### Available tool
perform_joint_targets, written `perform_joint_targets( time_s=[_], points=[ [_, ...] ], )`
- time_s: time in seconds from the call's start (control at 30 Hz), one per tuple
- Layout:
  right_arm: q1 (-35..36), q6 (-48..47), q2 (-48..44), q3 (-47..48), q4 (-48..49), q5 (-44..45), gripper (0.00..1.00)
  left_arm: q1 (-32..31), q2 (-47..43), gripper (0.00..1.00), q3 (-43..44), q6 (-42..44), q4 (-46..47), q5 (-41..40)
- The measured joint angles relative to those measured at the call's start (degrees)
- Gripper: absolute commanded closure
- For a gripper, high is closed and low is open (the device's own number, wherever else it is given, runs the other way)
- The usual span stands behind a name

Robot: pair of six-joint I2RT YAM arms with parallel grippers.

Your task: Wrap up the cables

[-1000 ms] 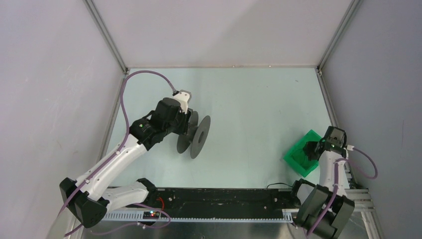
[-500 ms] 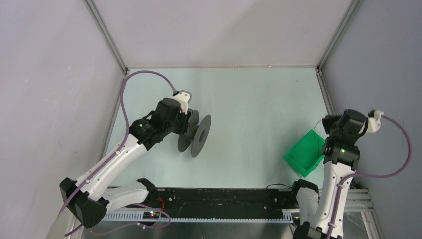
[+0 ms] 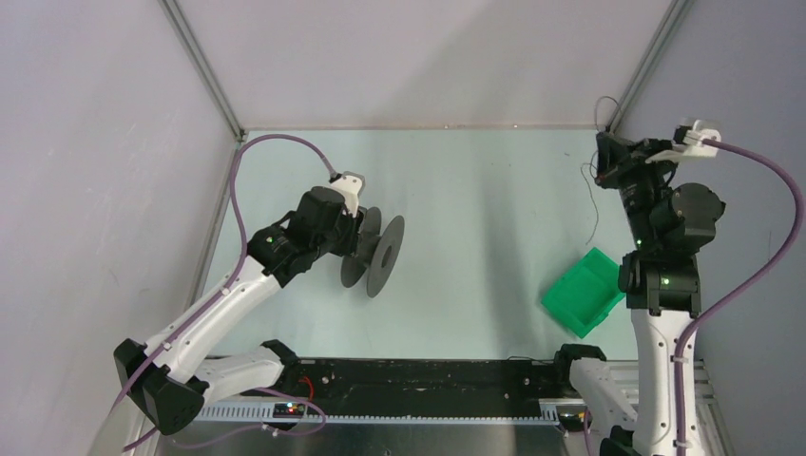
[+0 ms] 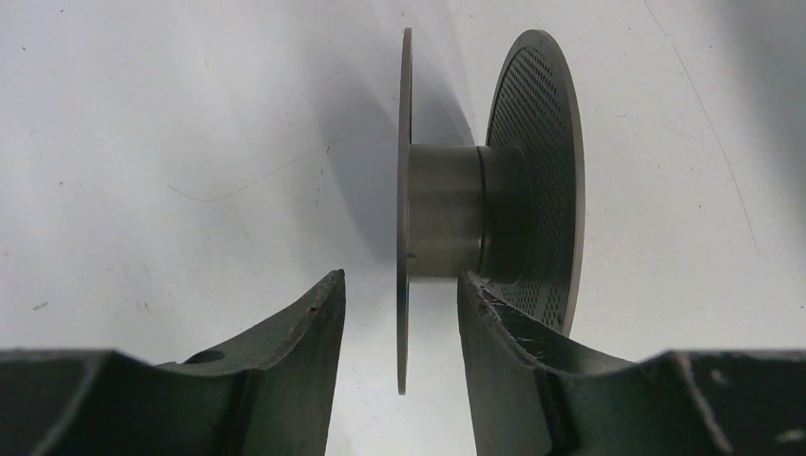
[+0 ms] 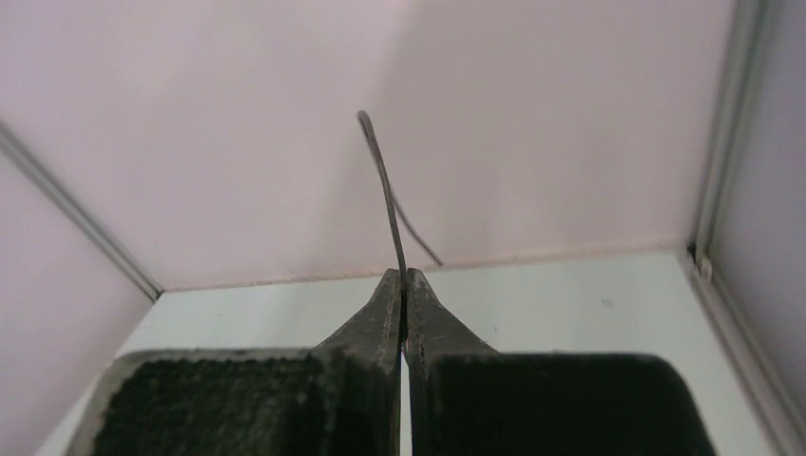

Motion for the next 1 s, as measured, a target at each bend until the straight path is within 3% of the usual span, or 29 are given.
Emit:
perform_joint_targets(
  time_s=[0.3, 0.5, 0.67, 0.83, 1.0],
  points=[
    [2.5, -15.9, 8.9, 11.5, 14.3, -8.4, 1.00, 0.0, 0.0, 0.50, 0.0, 0.0, 0.0, -0.2],
    [3.3, -18.4, 12.4, 15.0, 20.6, -18.8, 1.00, 0.0, -0.1, 0.50, 0.0, -0.2, 0.0, -1.3],
    [11.8, -22.0, 12.8, 10.2, 15.9, -25.8, 0.99, 0.0, -0.9, 0.49, 0.0, -0.7, 0.1, -2.8],
    [22.4, -26.3, 13.7, 2.5, 8.9, -27.3, 0.99, 0.0, -4.2, 0.44, 0.0, -0.7, 1.5, -2.8],
    [29.4, -25.6, 14.0, -6.1, 8.2, -26.8, 1.00, 0.0, -11.3, 0.39, -0.8, -0.3, 5.9, -0.2]
  ],
)
